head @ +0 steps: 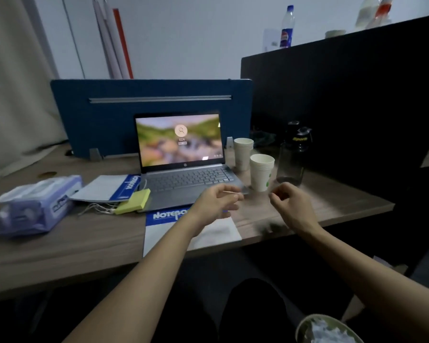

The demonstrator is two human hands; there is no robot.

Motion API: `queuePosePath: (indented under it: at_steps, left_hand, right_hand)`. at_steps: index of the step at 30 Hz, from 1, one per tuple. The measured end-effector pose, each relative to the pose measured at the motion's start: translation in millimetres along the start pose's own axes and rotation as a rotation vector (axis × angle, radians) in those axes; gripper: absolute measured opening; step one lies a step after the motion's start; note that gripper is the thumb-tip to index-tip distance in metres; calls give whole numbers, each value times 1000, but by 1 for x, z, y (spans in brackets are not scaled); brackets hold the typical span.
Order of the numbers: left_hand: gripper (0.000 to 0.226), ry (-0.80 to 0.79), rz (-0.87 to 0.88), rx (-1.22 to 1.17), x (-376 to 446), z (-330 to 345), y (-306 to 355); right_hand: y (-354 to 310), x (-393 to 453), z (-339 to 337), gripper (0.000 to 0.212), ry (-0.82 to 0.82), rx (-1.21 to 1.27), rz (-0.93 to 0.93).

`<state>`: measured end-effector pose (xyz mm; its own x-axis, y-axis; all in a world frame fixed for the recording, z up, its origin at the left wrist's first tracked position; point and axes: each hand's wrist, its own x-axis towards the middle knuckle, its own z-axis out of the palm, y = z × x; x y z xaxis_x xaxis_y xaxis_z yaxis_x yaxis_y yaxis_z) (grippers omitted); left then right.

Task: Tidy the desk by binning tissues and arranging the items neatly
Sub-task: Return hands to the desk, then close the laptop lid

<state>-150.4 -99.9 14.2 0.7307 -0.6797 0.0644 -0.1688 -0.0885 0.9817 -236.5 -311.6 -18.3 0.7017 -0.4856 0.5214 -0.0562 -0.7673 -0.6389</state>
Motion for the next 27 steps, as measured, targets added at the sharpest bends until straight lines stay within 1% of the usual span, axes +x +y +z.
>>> queuePosePath:
  at_steps: [3, 5, 9, 11, 15, 21, 25, 27]
  left_hand:
    - [15, 112, 3, 85, 12, -47, 6]
    - [14, 193, 4, 157, 23, -82, 11]
    - [14, 310, 9, 371, 51, -154, 12]
    - [18, 336, -4, 450, 66, -183, 10]
    - [22, 379, -15, 489, 97, -228, 13]
    - [47, 462, 13, 766, 139, -282, 30]
    - [60, 460, 48, 879, 170, -310, 42]
    - [66, 446, 35, 926, 183, -318, 47]
  right_hand:
    - [-24, 27, 21, 7, -53, 55, -28]
    - [-40, 49, 37, 2, -121, 59, -69]
    - [-72, 106, 74, 15, -197, 46, -190]
    - [-89, 138, 91, 23, -234, 14, -223]
    - [-117, 199, 121, 29, -279, -127, -297]
    - [-138, 267, 161, 43, -286, -226, -349]
    - [-139, 306, 187, 58, -274, -352, -414]
    - [-138, 321, 197, 66, -277, -400, -395]
